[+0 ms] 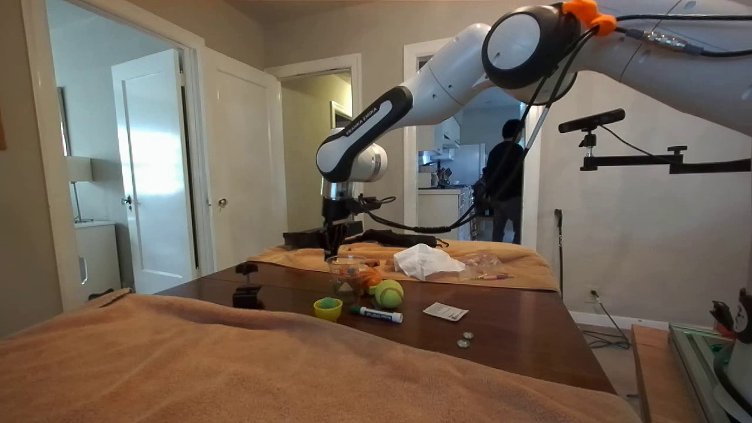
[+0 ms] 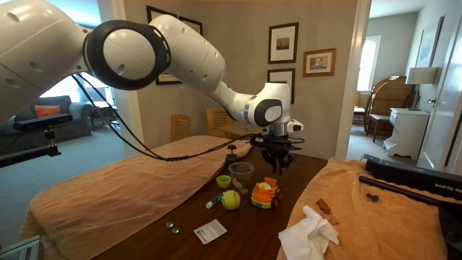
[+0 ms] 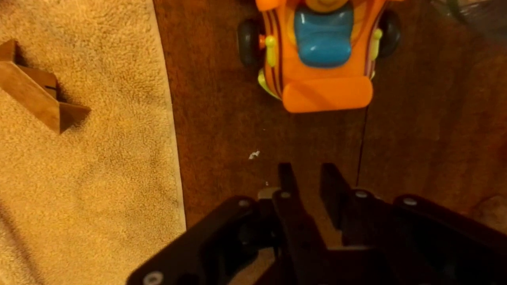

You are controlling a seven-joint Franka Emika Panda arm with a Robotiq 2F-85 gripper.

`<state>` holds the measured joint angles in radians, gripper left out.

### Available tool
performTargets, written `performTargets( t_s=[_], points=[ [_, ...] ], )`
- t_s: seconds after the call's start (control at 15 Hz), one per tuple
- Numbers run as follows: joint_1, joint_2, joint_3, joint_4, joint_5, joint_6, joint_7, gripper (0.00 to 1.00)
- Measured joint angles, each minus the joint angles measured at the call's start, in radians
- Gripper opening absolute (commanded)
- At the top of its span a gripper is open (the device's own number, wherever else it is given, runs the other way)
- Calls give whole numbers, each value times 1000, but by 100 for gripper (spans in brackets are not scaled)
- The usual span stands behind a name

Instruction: Push the car towards you

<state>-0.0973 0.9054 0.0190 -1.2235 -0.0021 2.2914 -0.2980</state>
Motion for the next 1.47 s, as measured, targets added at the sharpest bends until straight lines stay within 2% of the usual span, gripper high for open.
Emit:
performTargets(
  t_s=[0.73, 1.47],
  points=[
    [22, 83, -17, 114, -14, -152, 3, 0],
    [23, 84, -33, 127, -24, -264, 16, 0]
  ],
)
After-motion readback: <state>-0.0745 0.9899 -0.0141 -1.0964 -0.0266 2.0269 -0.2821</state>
